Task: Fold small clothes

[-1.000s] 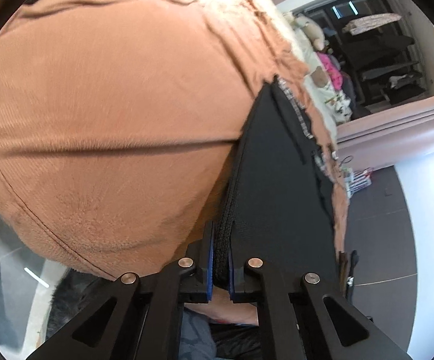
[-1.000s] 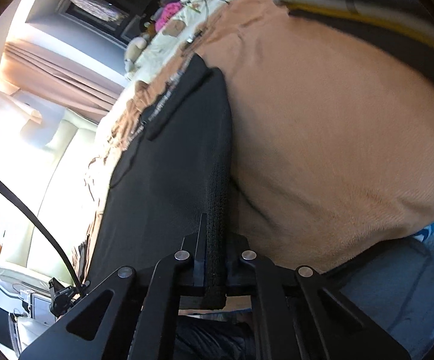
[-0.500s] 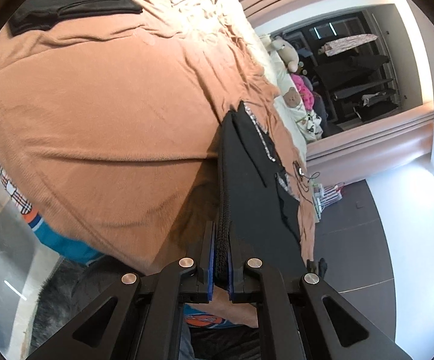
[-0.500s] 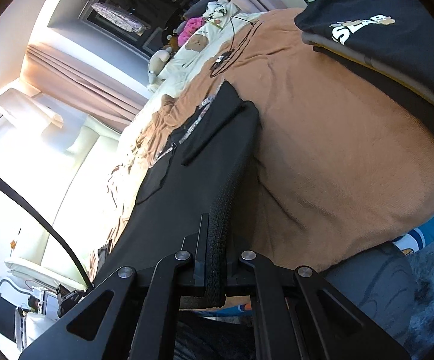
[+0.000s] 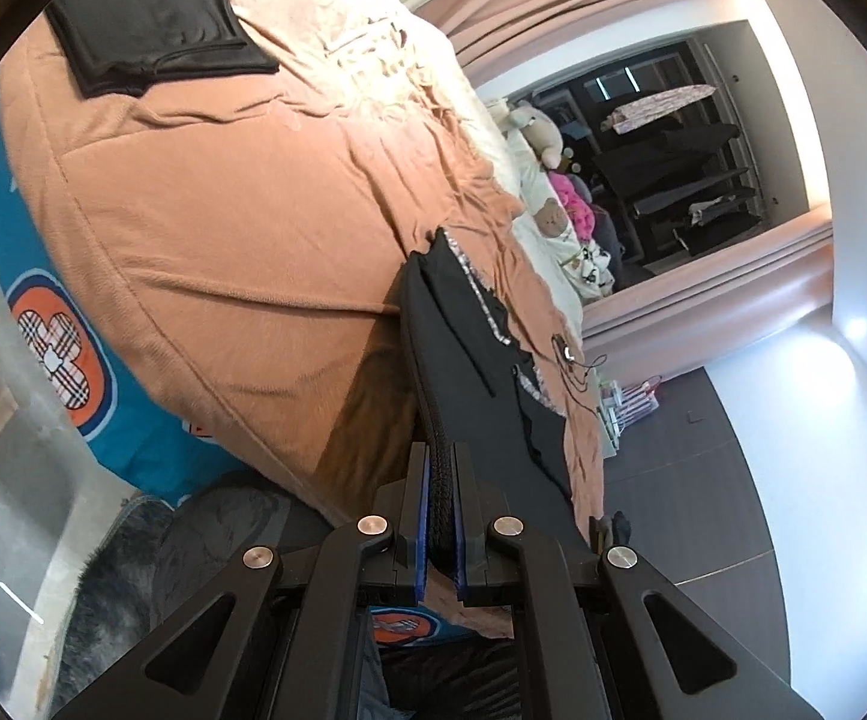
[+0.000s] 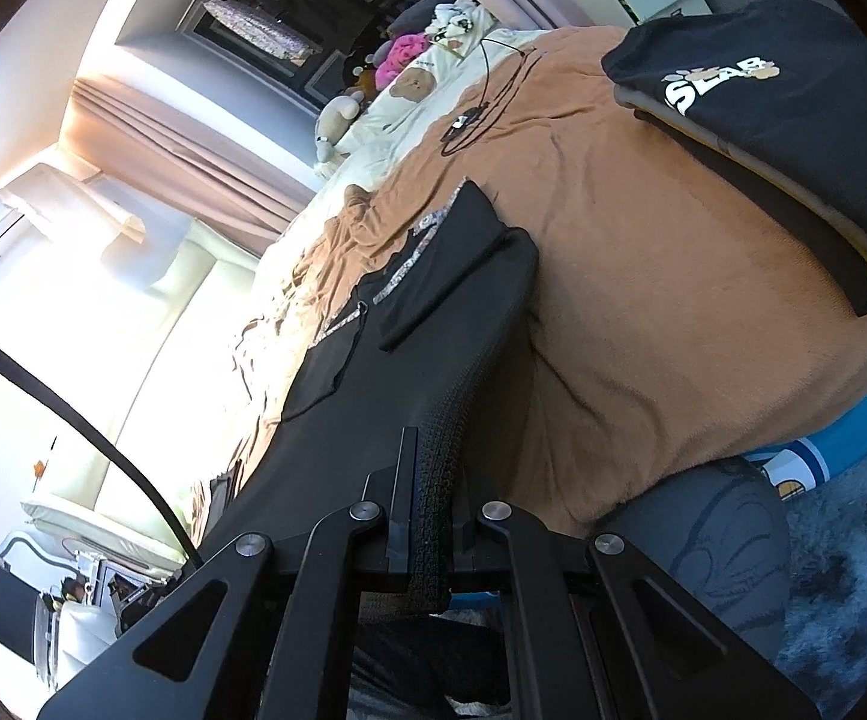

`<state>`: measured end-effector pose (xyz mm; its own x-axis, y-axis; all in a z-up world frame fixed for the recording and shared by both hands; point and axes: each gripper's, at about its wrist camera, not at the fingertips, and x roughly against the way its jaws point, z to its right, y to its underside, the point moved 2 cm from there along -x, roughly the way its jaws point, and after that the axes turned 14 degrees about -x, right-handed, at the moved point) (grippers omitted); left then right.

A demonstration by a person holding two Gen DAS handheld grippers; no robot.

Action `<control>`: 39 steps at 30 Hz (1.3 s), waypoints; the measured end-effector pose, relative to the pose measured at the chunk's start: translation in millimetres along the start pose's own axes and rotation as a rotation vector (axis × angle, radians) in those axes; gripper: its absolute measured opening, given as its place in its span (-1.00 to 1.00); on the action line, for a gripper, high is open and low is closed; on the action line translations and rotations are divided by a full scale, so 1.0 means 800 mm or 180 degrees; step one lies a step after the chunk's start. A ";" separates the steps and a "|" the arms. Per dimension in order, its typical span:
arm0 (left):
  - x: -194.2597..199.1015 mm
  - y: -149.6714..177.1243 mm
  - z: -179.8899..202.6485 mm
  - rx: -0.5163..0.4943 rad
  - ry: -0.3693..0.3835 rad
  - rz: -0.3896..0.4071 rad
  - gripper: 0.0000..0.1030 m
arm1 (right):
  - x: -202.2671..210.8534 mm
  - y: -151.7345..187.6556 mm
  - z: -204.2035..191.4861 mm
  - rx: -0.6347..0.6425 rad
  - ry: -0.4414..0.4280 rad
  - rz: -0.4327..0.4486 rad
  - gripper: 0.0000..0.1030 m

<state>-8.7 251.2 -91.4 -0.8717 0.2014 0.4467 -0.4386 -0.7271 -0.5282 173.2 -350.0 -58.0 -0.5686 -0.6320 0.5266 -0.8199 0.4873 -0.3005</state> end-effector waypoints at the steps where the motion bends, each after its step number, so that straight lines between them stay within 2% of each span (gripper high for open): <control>1: 0.005 0.003 0.000 -0.0002 -0.0004 0.0016 -0.89 | 0.002 0.000 -0.001 0.0015 0.0000 -0.0005 -0.97; 9: 0.054 0.029 0.005 -0.0016 0.0016 0.0163 -0.89 | 0.022 -0.004 -0.001 0.0106 0.0000 -0.0054 -0.97; 20: 0.086 0.034 0.018 -0.0049 0.0134 0.0275 -0.89 | 0.042 -0.005 -0.001 0.0175 0.0025 -0.0119 -0.97; 28: 0.079 -0.008 0.053 -0.0141 0.0243 0.0398 -0.89 | 0.033 -0.041 -0.016 0.0205 -0.0033 -0.0057 -0.97; 36: 0.044 -0.067 0.076 -0.0206 0.0229 0.0429 -0.89 | -0.013 -0.084 -0.039 0.0194 -0.0098 0.0025 -0.97; 39: 0.029 -0.087 0.079 -0.0140 0.0289 0.0455 -0.89 | -0.034 -0.100 -0.043 0.0170 -0.0101 0.0014 -0.97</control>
<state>15.1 265.2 1.2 -0.9412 0.1581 0.2987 -0.3163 -0.7235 -0.6136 256.2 -351.2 -21.3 -0.5732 -0.6491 0.5000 -0.8194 0.4577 -0.3452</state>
